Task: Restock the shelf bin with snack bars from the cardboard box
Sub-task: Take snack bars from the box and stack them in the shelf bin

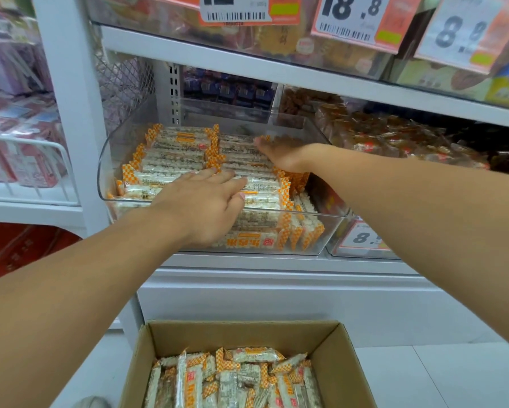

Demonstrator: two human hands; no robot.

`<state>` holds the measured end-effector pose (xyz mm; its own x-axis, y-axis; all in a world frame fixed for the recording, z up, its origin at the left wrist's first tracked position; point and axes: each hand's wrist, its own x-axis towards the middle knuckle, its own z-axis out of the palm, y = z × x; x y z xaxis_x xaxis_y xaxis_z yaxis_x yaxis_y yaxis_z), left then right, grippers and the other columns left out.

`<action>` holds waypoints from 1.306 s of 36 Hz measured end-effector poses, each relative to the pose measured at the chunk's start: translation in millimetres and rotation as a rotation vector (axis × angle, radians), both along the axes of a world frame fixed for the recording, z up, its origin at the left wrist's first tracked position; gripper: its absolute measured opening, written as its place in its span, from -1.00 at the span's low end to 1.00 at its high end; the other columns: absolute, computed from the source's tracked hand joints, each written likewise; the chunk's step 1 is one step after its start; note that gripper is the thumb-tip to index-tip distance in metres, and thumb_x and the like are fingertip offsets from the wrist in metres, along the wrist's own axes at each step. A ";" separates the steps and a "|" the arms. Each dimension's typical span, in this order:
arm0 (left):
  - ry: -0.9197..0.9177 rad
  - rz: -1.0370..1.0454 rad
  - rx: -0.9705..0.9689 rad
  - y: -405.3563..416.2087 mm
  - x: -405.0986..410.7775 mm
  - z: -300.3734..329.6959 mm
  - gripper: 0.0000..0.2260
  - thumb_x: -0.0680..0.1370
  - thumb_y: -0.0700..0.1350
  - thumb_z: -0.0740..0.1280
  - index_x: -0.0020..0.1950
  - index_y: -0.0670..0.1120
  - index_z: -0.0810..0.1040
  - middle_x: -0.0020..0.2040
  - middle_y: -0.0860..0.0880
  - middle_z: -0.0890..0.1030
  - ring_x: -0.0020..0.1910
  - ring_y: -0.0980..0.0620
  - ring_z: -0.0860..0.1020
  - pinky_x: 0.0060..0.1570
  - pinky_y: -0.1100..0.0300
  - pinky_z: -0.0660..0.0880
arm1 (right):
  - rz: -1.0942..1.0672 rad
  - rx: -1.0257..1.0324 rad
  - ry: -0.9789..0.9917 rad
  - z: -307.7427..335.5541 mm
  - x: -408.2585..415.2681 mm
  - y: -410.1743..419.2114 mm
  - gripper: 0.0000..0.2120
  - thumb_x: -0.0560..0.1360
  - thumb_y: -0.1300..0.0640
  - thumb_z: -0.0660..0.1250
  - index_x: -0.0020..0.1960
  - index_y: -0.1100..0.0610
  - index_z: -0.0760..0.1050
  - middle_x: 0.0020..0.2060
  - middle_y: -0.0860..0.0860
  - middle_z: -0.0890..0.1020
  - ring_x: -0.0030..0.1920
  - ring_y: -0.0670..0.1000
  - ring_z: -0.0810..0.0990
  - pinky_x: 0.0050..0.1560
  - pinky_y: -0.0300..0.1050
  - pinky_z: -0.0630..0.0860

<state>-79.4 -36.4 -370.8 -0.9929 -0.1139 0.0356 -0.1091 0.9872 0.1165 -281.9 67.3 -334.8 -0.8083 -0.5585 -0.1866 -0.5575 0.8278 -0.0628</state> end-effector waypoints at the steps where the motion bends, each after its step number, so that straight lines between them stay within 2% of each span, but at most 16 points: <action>1: 0.000 0.001 0.004 0.2 0.0 -0.1 -0.50 0.69 0.14 -0.17 0.64 0.15 0.00 0.65 0.07 0.02 0.62 0.01 -0.02 0.58 -0.02 -0.04 | 0.001 0.000 -0.018 -5.3 -2.6 -1.4 -0.11 0.46 -0.53 -0.34 0.64 -0.06 -0.11 0.64 0.08 -0.06 0.62 0.16 -0.07 0.57 0.16 0.00; 4: 0.001 -0.004 0.002 0.4 -0.6 -0.4 -0.50 0.69 0.14 -0.17 0.64 0.15 0.00 0.65 0.07 0.03 0.62 0.01 -0.01 0.58 -0.01 -0.04 | -0.033 -0.031 -0.076 -14.5 -9.1 -2.9 0.15 0.16 -0.71 -0.41 0.63 -0.17 -0.17 0.63 0.00 -0.16 0.62 0.12 -0.21 0.57 0.23 -0.14; 10: 0.000 -0.016 0.008 3.9 2.8 2.5 -0.52 0.70 0.13 -0.16 0.64 0.14 0.03 0.65 0.05 0.04 0.62 -0.02 -0.01 0.58 -0.01 -0.04 | -0.033 -0.189 -0.102 -1.3 17.1 15.2 -0.05 0.43 -0.59 -0.20 0.64 -0.04 0.02 0.62 0.03 0.07 0.61 0.15 0.07 0.53 0.13 0.11; 11: 0.020 -0.014 0.009 5.0 4.4 2.7 -0.52 0.70 0.12 -0.15 0.64 0.12 0.04 0.65 0.04 0.05 0.62 -0.03 -0.01 0.58 -0.03 -0.03 | -0.037 -0.239 -0.028 2.5 30.6 23.4 -0.13 0.50 -0.53 -0.11 0.57 0.04 0.24 0.55 0.09 0.29 0.53 0.17 0.27 0.42 0.07 0.28; 13: 0.121 0.004 -0.034 8.2 7.6 3.7 -0.52 0.70 0.10 -0.07 0.63 0.07 0.13 0.63 -0.02 0.13 0.61 -0.09 0.04 0.56 -0.10 0.03 | -0.029 -0.431 0.232 3.3 64.7 44.7 -0.40 0.57 -0.40 0.06 0.06 0.09 0.57 0.03 0.06 0.65 0.12 0.14 0.61 -0.06 -0.04 0.50; 16: 0.411 -0.067 -0.231 24.5 15.1 11.0 -0.62 0.62 0.05 0.13 0.35 -0.08 0.47 0.30 -0.12 0.53 0.31 -0.19 0.44 0.27 -0.13 0.40 | 0.057 -0.991 0.509 -16.6 132.7 88.6 -0.64 0.62 -0.15 0.21 -0.22 0.04 0.53 -0.39 -0.12 0.54 -0.32 -0.12 0.53 -0.30 -0.15 0.43; 19: 0.611 -0.249 -0.172 53.3 32.9 7.8 -0.79 0.59 0.02 0.19 -0.09 -0.07 0.52 -0.18 -0.06 0.58 -0.18 -0.14 0.50 -0.24 0.02 0.42 | 0.087 -1.337 0.501 -77.9 196.4 125.5 -0.62 0.62 0.10 0.22 -0.37 0.11 0.39 -0.53 -0.08 0.37 -0.48 -0.03 0.35 -0.43 -0.17 0.20; 22: 0.221 -0.366 -0.090 81.3 56.8 -27.8 -0.84 0.62 0.06 0.19 -0.08 0.02 0.46 -0.25 0.07 0.49 -0.25 -0.07 0.46 -0.28 0.07 0.40 | -0.082 -1.105 0.266 -157.9 229.8 138.6 -0.62 0.61 0.03 0.21 -0.37 0.04 0.32 -0.56 -0.10 0.30 -0.50 -0.03 0.32 -0.42 -0.07 0.17; 25: -0.371 -0.318 -0.036 94.6 88.2 -87.2 -0.81 0.62 0.11 0.26 0.10 0.03 0.53 -0.10 0.06 0.56 -0.03 -0.06 0.53 -0.07 0.11 0.45 | -0.050 -0.500 -0.183 -230.2 238.5 151.4 -0.79 0.58 -0.05 0.31 -0.05 0.08 0.59 -0.23 -0.02 0.65 -0.20 0.06 0.61 -0.24 -0.14 0.37; 27: -0.695 -0.213 -0.006 95.1 114.5 -128.6 -0.67 0.62 0.13 0.26 0.30 -0.01 0.52 0.16 -0.02 0.60 0.15 -0.07 0.54 0.11 0.12 0.46 | -0.112 -0.163 -0.445 -260.6 245.5 170.3 -0.53 0.53 -0.07 0.42 0.35 0.13 0.49 0.16 0.07 0.64 0.09 0.10 0.61 -0.01 -0.10 0.52; 29: -0.851 -0.016 0.047 87.2 144.3 -169.7 -0.61 0.63 0.14 0.26 0.36 -0.06 0.48 0.26 -0.05 0.58 0.18 -0.06 0.53 0.16 0.13 0.45 | -0.241 -0.036 -0.553 -283.1 252.9 190.5 -0.35 0.47 -0.09 0.50 0.41 0.19 0.39 0.25 0.11 0.56 0.18 0.12 0.57 0.04 -0.06 0.54; 34: -0.780 0.413 0.318 92.2 207.8 -235.5 -0.62 0.62 0.13 0.29 0.20 -0.16 0.58 0.16 -0.13 0.59 0.03 -0.05 0.51 0.04 0.09 0.43 | -0.432 0.137 -0.681 -340.4 261.4 217.9 0.12 0.25 -0.18 0.64 0.55 0.26 0.13 0.30 0.16 0.46 0.32 0.18 0.50 -0.03 -0.03 0.51; 38: -0.877 0.383 0.431 124.2 203.7 -251.3 -0.56 0.59 0.13 0.34 0.36 -0.12 0.48 0.26 -0.09 0.52 0.18 -0.07 0.52 0.18 0.05 0.46 | -0.339 0.338 -0.620 -364.6 260.7 222.1 0.21 0.26 -0.06 0.66 0.61 0.21 -0.05 0.49 0.17 0.28 0.50 0.25 0.25 0.33 0.16 0.45; 42: -0.879 0.311 0.504 149.9 182.3 -275.4 -0.54 0.51 0.13 0.45 0.30 -0.07 0.50 0.25 -0.06 0.53 0.16 -0.08 0.53 0.16 0.04 0.49 | -0.290 0.348 -0.583 -365.4 257.5 215.3 -0.36 0.29 0.16 0.62 0.29 0.22 0.45 0.04 0.11 0.61 -0.03 0.16 0.61 -0.10 0.00 0.59; 45: -0.857 0.409 0.652 152.8 180.0 -294.9 -0.70 0.43 0.13 0.53 -0.14 -0.08 0.58 -0.15 -0.09 0.65 -0.27 0.02 0.56 -0.20 0.14 0.51 | -0.208 0.384 -0.601 -355.7 263.3 212.0 -0.59 0.31 0.10 0.63 0.05 0.21 0.56 0.01 0.09 0.67 -0.06 0.12 0.67 -0.08 -0.02 0.64; 47: -0.839 0.561 0.908 151.8 177.5 -296.0 -0.68 0.41 0.08 0.57 -0.24 -0.11 0.54 -0.43 -0.01 0.56 -0.49 0.09 0.49 -0.38 0.23 0.49 | -0.235 0.277 -0.621 -350.7 260.0 209.8 -0.64 0.31 0.04 0.63 -0.12 0.20 0.53 -0.18 0.08 0.66 -0.20 0.08 0.67 -0.16 -0.05 0.64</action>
